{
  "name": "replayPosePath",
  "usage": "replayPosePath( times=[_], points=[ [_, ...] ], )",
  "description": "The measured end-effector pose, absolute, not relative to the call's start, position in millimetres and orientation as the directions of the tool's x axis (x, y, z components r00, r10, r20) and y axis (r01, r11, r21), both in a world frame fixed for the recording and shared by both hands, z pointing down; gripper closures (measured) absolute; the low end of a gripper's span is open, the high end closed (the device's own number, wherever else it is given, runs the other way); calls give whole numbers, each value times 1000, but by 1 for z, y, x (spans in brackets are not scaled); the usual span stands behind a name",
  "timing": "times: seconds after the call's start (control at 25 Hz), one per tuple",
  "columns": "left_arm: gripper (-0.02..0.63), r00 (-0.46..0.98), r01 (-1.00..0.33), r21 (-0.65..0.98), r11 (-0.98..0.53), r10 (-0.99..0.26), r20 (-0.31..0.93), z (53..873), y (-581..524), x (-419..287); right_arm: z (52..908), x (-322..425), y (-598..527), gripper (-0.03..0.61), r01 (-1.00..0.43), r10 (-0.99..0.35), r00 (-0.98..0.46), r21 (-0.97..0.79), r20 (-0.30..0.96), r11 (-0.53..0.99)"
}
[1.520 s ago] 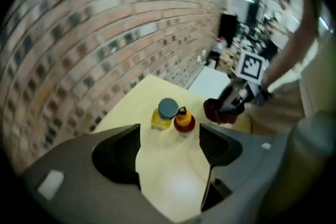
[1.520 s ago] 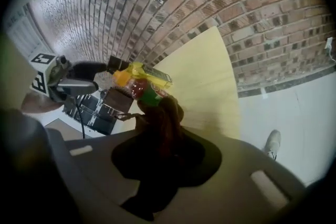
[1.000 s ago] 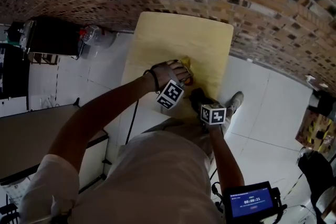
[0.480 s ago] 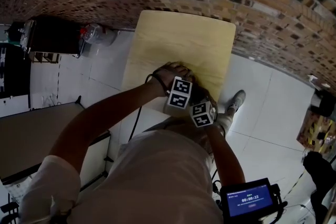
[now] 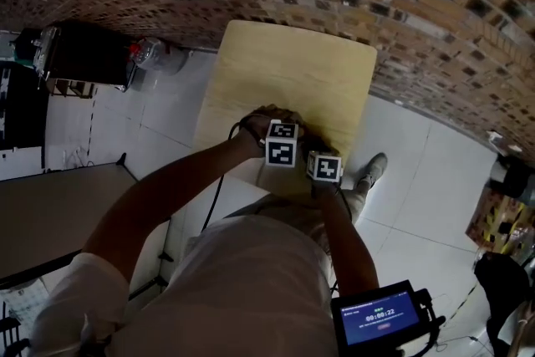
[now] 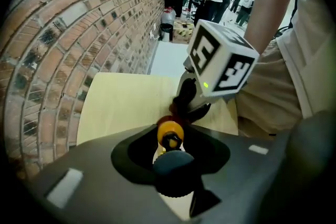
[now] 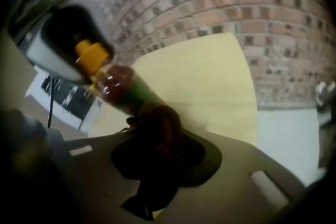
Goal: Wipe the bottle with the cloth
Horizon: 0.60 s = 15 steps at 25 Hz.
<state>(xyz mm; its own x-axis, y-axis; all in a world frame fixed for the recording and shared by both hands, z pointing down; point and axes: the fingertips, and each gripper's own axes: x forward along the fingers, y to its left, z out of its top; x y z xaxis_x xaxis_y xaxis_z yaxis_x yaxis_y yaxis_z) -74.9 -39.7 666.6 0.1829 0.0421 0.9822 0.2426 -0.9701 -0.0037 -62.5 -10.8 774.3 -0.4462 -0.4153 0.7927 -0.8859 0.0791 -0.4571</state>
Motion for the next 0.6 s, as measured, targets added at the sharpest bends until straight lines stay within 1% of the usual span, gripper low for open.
replayPosePath(
  times=[0.04,0.08,0.12,0.2,0.32,0.36,0.4,0.48,0.6],
  points=[
    [446,187,225,7,-974,50,981,667,-38,-76,776,-53,-9,491,-877,-419,-438,-481,795,4],
    [446,195,204,16,-979,57,979,668,-38,-75,771,-45,-10,491,-871,-432,-440,-491,787,-7],
    [446,206,181,23,-983,61,977,668,-39,-74,762,-41,-11,490,-873,-444,-452,-487,774,39],
    [446,231,132,28,-991,58,971,668,-43,-71,742,-42,-7,489,-870,-461,-491,-440,739,222],
    [446,244,35,42,-999,49,969,670,-43,-75,715,-63,16,489,-812,-482,-531,-254,697,526],
    [446,244,-8,51,-999,47,969,670,-42,-78,712,-72,23,491,-783,-485,-535,-191,692,592],
    [446,245,-50,58,-997,44,969,671,-42,-79,710,-80,27,491,-767,-495,-532,-143,687,626],
    [446,252,-113,56,-992,26,967,672,-44,-79,702,-89,18,490,-791,-554,-496,-84,669,606],
    [446,271,-185,56,-981,3,963,668,-47,-74,697,-92,-5,489,-858,-625,-425,-71,654,509]
  ],
)
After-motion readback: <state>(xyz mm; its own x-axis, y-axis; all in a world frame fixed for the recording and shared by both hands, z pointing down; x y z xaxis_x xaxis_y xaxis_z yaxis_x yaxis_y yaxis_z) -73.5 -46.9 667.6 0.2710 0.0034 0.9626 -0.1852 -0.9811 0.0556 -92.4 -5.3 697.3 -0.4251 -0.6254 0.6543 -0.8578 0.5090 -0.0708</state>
